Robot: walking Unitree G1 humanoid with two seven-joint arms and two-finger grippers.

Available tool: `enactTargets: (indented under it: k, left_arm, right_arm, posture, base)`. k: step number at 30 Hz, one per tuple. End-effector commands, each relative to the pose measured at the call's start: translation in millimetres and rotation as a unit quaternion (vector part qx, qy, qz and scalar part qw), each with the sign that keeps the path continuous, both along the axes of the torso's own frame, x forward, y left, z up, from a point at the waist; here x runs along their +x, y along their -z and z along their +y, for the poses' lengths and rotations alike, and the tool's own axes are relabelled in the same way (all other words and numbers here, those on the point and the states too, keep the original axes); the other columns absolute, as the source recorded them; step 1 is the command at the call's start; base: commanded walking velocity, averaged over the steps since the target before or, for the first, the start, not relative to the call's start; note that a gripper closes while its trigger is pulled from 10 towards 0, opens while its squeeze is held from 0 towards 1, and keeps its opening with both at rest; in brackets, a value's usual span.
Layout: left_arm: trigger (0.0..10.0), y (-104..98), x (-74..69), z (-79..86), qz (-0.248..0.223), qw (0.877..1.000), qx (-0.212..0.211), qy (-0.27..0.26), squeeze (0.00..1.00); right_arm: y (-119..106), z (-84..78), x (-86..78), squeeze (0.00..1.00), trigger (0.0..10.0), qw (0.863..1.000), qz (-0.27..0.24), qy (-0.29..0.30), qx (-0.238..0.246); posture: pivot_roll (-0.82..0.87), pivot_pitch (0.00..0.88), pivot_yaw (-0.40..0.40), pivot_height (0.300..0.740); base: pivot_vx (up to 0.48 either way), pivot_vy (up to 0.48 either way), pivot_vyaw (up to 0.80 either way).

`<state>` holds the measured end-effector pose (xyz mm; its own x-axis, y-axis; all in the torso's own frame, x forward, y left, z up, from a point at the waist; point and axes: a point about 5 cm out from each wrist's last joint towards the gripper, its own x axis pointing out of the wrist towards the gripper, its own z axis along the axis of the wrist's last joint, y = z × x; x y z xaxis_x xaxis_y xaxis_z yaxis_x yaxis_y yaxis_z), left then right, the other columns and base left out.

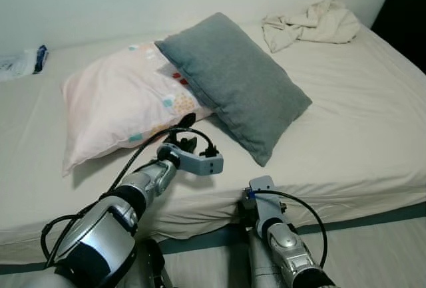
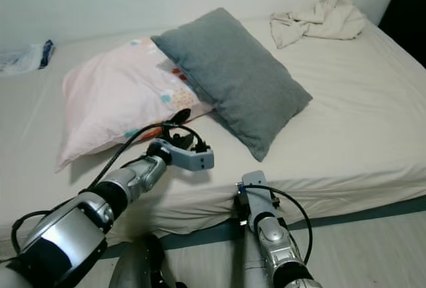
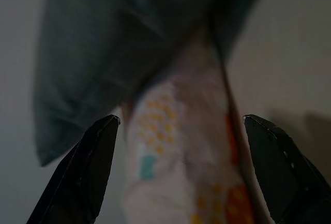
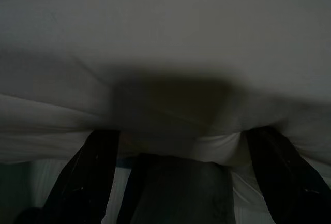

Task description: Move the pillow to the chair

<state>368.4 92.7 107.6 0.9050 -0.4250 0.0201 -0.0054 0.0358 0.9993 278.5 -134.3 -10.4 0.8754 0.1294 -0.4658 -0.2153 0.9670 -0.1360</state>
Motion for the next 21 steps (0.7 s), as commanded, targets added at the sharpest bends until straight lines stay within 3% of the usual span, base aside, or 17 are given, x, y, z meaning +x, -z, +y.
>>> enactTargets:
  k: [1, 10, 21]
  left_arm:
    - [10.0, 6.8, 0.5, 12.4, 0.026, 0.999, 0.025, -0.025, 0.00]
    - [10.0, -8.5, 11.8, 37.2, 0.017, 0.997, 0.028, -0.075, 0.00]
    - [10.0, -23.8, 19.0, 84.1, 0.017, 0.988, 0.041, -0.149, 0.00]
  right_arm:
    - [73.8, 17.9, -97.9, 0.00, 10.0, 0.976, 0.215, -0.004, 0.031]
    - [73.6, 20.4, -101.2, 0.00, 10.0, 0.978, 0.207, 0.002, 0.039]
    - [69.5, 22.9, -104.1, 0.00, 10.0, 0.981, 0.186, -0.001, 0.049]
  posture:
    - [-0.21, 0.451, 0.188, 0.556]
    - [-0.24, 0.471, 0.192, 0.556]
    - [-0.30, 0.539, 0.172, 0.556]
  base:
    - [0.000, 0.000, 0.00]
    - [0.000, 0.000, 0.00]
    - [0.000, 0.000, 0.00]
